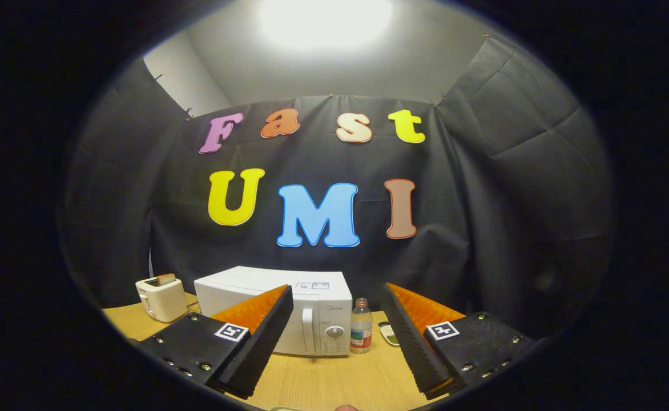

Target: Open the microwave, put the food inside, and close the microwave door.

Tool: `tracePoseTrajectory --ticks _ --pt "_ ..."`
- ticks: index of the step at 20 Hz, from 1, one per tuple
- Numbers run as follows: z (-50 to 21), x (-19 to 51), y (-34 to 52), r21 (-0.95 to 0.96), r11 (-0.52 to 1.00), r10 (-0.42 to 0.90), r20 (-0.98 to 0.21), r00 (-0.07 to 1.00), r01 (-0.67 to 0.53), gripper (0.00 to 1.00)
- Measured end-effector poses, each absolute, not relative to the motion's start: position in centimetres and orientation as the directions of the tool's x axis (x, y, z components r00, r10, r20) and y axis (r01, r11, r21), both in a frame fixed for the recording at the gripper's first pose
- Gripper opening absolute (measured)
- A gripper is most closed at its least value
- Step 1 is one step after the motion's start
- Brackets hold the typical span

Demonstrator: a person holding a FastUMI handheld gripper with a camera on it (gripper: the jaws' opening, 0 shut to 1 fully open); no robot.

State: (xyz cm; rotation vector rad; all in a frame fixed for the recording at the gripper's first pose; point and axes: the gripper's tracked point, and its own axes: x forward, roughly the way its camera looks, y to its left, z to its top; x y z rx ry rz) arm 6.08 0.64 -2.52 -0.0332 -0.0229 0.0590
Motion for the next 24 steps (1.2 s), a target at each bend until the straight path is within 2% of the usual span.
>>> tracePoseTrajectory --ticks 13,24 --pt "-12.1 16.1 3.3 -0.033 0.982 0.182 -0.091 0.979 -0.186 0.98" --pt "-22.2 23.6 5.1 -0.02 0.98 0.19 -0.201 0.961 -0.199 0.98"
